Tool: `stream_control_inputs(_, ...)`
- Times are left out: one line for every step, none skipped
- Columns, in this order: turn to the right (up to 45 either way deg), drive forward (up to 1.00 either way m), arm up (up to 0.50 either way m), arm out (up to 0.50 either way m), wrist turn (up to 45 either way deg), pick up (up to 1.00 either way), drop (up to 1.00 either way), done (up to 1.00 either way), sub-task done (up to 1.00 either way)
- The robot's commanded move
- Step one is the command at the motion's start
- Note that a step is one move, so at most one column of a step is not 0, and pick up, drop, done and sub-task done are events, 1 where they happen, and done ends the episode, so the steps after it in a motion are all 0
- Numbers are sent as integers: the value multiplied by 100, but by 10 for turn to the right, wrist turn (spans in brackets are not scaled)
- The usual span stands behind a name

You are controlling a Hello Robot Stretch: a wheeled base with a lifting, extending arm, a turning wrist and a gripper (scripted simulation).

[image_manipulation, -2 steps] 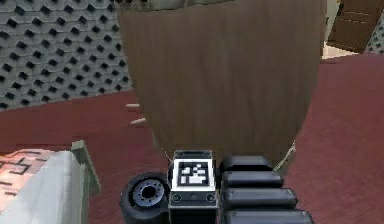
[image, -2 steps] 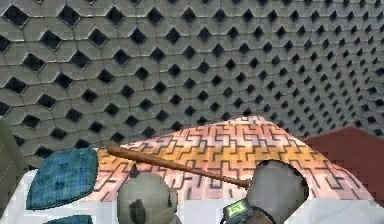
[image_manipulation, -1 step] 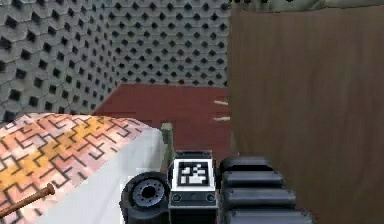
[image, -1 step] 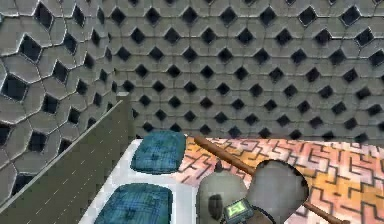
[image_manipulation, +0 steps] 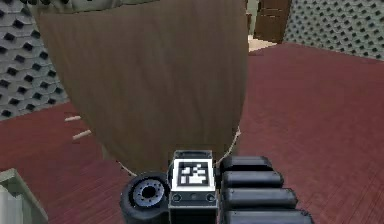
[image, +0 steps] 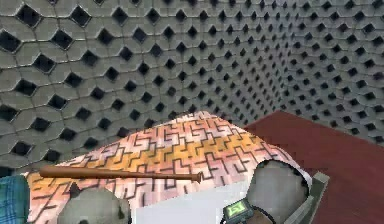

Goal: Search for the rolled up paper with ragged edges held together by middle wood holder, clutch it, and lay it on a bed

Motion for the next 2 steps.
stream_control_inputs(450, 0, 0, 0, 0, 0, 0, 0, 0)
stream_control_inputs(30, 0, 0, 0, 0, 0, 0, 0, 0)
